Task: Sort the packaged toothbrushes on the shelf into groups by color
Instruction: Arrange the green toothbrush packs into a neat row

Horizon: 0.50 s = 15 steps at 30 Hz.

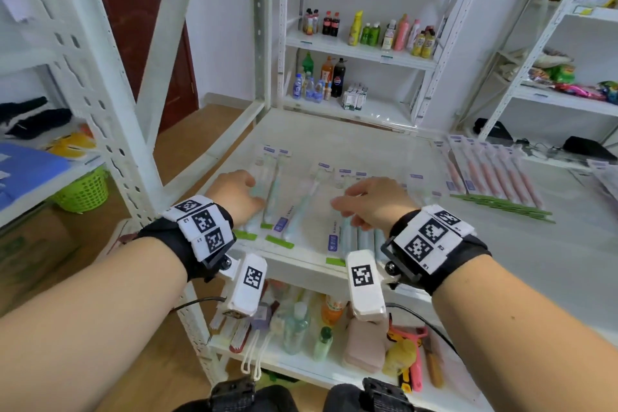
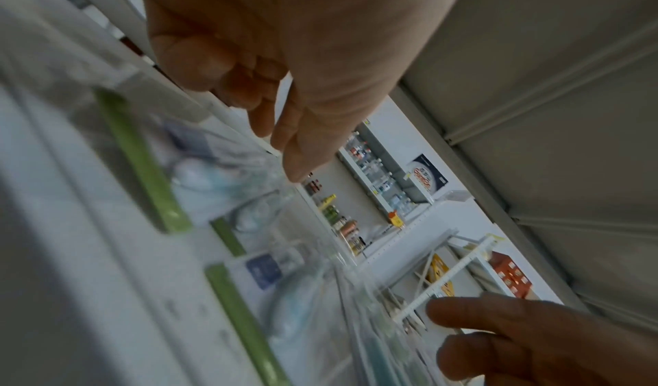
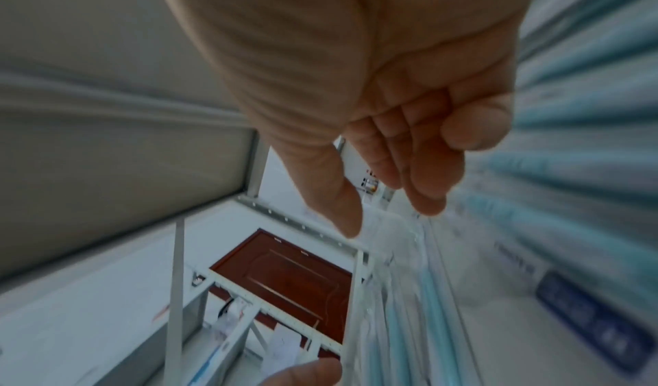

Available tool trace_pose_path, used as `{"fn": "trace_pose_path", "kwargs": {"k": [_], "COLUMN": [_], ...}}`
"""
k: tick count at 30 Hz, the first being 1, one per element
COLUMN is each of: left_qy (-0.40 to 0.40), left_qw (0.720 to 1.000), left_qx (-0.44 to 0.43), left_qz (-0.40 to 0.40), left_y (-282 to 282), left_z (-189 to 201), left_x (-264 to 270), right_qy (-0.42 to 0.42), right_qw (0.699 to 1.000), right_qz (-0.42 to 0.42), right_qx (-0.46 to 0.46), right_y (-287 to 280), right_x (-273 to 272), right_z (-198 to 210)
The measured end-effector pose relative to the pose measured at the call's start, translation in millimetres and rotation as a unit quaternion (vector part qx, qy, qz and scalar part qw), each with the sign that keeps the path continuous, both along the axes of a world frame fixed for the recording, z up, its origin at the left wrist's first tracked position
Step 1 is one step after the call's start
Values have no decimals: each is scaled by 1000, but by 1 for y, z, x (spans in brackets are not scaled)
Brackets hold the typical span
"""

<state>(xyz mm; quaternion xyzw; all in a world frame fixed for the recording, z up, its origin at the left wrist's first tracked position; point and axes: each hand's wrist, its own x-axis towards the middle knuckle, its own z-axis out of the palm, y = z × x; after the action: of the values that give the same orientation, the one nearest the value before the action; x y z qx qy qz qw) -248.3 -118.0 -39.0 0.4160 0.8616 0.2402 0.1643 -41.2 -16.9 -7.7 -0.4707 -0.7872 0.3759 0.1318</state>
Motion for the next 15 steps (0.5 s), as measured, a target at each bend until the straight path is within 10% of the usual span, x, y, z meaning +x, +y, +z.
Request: {"fn": "trace_pose_path", "kwargs": {"k": [15], "left_qy": [-29], "left_qw": [999], "left_qx": [-37], "left_qz": [-18], "left_y": [-16], "left_z": [-26], "left_x": [-23], "right_qy": [-250], "right_qw": [964], "right_qz": [83], "right_qx": [40], "right_y": [-7], "right_x": [-96], "right_z": [-41]}}
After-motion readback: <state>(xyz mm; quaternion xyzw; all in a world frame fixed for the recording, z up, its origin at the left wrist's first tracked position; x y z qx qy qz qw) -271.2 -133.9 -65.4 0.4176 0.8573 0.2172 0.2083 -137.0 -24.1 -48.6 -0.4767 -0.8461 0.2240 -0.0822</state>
